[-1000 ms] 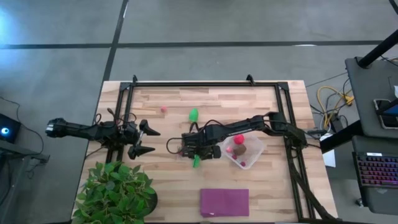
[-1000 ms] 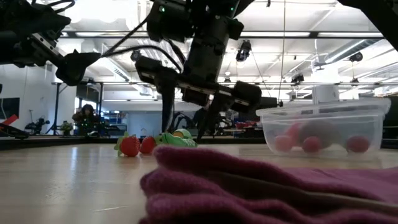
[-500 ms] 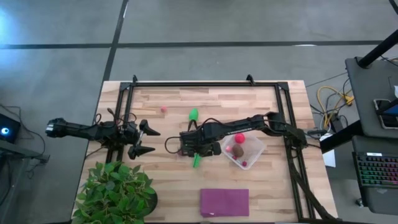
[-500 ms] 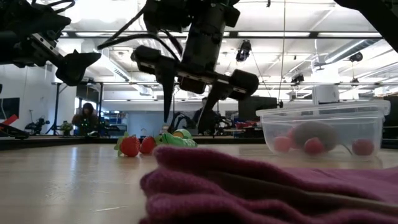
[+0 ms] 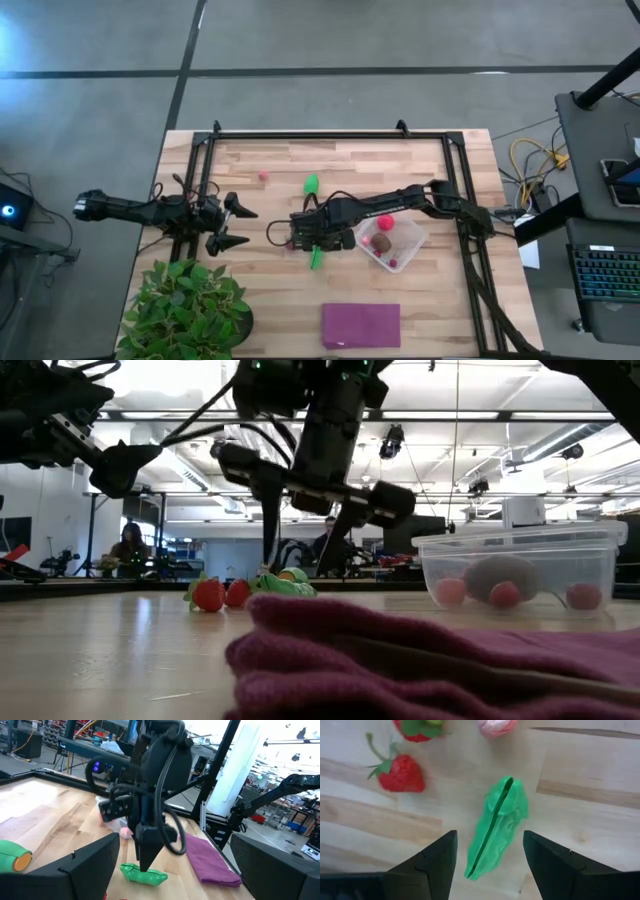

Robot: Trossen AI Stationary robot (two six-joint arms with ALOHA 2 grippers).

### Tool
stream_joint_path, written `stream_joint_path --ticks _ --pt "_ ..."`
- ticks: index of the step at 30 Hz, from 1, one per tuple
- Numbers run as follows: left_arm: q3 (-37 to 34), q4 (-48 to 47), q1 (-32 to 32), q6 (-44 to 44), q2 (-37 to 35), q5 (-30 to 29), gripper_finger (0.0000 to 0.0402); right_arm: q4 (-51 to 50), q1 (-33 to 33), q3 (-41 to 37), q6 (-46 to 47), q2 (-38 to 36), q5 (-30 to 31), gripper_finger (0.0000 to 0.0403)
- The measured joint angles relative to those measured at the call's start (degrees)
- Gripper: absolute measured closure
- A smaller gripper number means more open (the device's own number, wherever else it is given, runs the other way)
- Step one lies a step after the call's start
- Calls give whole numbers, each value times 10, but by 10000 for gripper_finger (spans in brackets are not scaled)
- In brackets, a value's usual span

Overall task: Pick and placing Produce into tupperware
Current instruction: Put the green peas into the transparent bin

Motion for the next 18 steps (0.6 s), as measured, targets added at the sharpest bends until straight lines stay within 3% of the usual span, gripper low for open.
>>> stream_joint_path --ticks 18 --pt "0 1 0 0 0 0 35 52 3 -18 -6 17 -48 184"
